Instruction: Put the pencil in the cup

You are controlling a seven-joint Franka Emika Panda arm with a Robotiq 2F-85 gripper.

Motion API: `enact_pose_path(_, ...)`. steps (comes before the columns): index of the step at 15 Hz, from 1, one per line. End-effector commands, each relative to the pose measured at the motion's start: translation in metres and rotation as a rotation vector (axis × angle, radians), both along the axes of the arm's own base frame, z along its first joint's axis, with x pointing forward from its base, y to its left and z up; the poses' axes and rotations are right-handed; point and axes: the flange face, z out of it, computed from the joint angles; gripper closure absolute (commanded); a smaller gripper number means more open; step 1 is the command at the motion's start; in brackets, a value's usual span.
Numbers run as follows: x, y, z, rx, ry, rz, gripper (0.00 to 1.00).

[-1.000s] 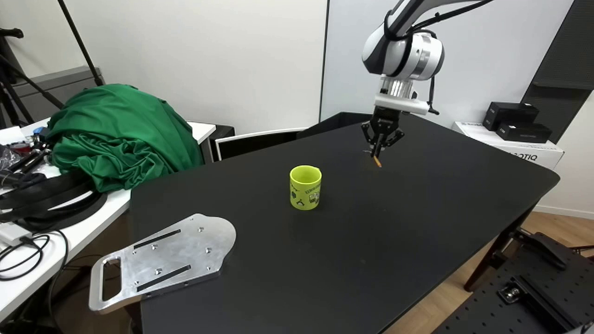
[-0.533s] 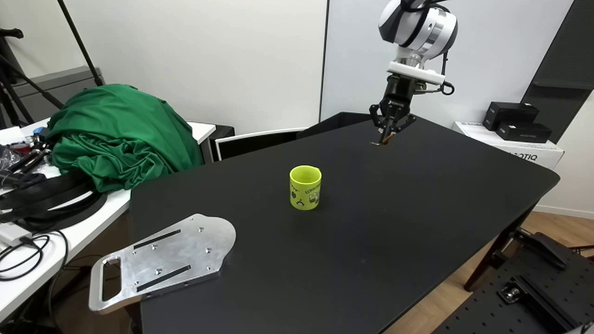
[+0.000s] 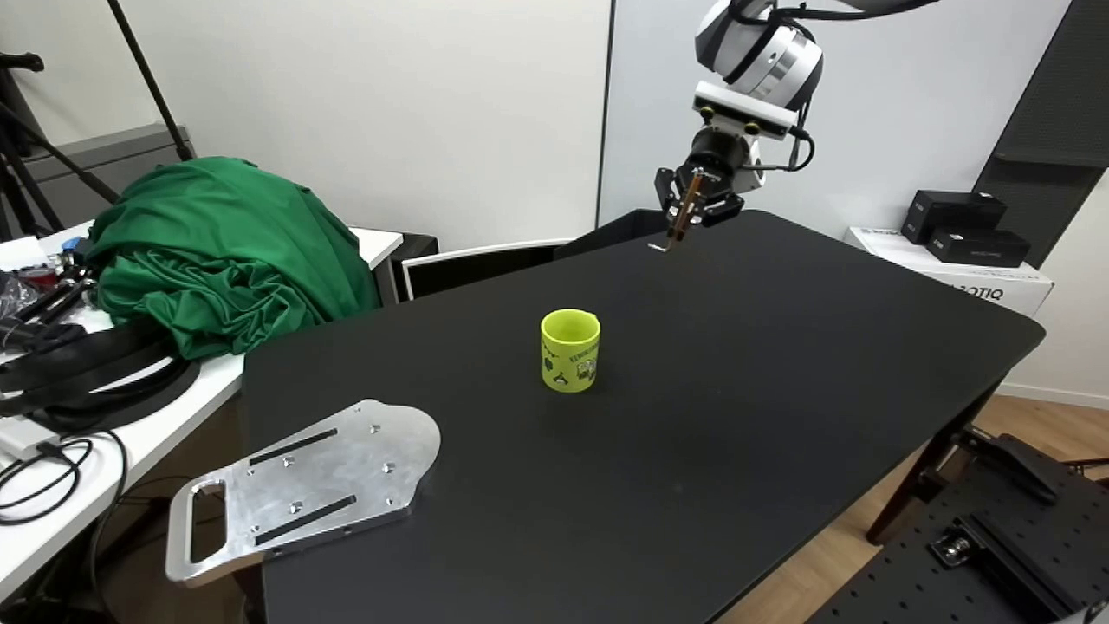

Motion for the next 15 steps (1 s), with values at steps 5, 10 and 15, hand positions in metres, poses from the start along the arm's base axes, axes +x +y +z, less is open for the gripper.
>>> enact_pose_path(5, 0.054, 0.033, -0.011, 0.153, 0.129, -0.079, 0.98)
enact_pose_path(10, 0.059, 0.053, -0.044, 0.188, 0.188, -0.084, 0.98)
enact_pose_path(15, 0.056, 0.070, -0.075, 0.195, 0.230, -0.067, 0.98)
